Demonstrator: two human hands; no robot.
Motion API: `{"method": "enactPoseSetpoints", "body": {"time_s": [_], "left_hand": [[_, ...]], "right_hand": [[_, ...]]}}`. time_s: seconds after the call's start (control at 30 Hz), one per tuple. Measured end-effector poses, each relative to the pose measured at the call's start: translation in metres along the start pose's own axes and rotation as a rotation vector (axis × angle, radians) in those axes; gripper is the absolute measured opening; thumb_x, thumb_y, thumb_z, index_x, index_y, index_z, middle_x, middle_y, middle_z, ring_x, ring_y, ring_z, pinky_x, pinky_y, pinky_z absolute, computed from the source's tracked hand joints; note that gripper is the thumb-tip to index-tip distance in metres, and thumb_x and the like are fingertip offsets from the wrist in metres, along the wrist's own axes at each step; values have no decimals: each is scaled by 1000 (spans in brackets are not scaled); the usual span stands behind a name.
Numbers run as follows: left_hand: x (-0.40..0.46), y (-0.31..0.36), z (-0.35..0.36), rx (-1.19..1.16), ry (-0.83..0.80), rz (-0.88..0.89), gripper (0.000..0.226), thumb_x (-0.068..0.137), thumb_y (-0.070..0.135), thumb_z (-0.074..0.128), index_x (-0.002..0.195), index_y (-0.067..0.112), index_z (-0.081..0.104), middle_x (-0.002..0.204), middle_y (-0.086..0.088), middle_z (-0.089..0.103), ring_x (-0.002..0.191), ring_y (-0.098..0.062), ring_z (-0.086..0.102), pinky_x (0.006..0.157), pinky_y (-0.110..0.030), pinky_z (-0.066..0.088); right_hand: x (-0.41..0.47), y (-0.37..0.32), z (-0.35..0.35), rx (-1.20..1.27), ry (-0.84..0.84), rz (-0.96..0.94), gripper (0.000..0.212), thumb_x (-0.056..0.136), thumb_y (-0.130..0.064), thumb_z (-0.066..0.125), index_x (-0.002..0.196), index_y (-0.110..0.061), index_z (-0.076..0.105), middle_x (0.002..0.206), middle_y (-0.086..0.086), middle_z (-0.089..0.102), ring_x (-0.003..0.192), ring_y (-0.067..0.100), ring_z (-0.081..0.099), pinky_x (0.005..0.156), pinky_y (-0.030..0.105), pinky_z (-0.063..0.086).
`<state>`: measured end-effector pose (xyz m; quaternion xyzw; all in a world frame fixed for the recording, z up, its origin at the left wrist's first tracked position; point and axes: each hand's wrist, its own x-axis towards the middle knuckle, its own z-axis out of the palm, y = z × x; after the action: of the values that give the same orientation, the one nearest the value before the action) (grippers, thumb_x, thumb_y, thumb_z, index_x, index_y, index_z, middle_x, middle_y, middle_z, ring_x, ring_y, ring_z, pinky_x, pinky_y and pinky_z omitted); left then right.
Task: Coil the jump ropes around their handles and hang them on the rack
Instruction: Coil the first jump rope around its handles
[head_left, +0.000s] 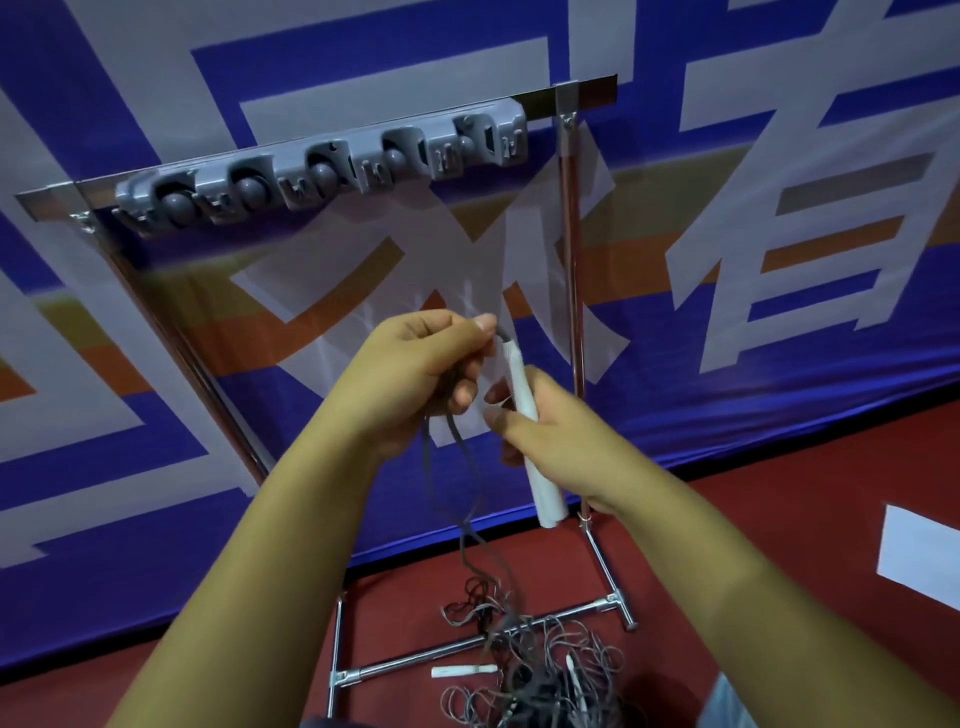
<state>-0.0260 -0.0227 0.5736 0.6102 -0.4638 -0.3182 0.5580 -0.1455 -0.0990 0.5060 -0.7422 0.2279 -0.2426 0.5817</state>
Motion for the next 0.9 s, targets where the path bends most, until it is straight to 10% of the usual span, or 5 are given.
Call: {"method": "enactPoseSetpoints", "body": {"time_s": [0.13, 0.9], "left_hand": [[2, -4, -1, -53, -9, -43, 21, 92, 22, 56, 78, 7, 61, 56, 0, 52, 44, -9, 48, 43, -17, 41], [-58, -59, 11, -383, -158, -217, 25, 82, 30, 58, 70, 9, 64, 53, -4, 47, 45, -14, 49, 47, -21, 43]], "right_hand": [[-4, -1, -5, 99, 42, -27, 2, 96, -21, 55, 95, -23, 56, 79, -5, 64, 70, 0, 63, 72, 25, 50], [-5, -11, 7, 787, 183, -184, 7, 95, -17, 53, 90, -12, 52, 63, -7, 52, 59, 8, 52, 63, 28, 50]]}}
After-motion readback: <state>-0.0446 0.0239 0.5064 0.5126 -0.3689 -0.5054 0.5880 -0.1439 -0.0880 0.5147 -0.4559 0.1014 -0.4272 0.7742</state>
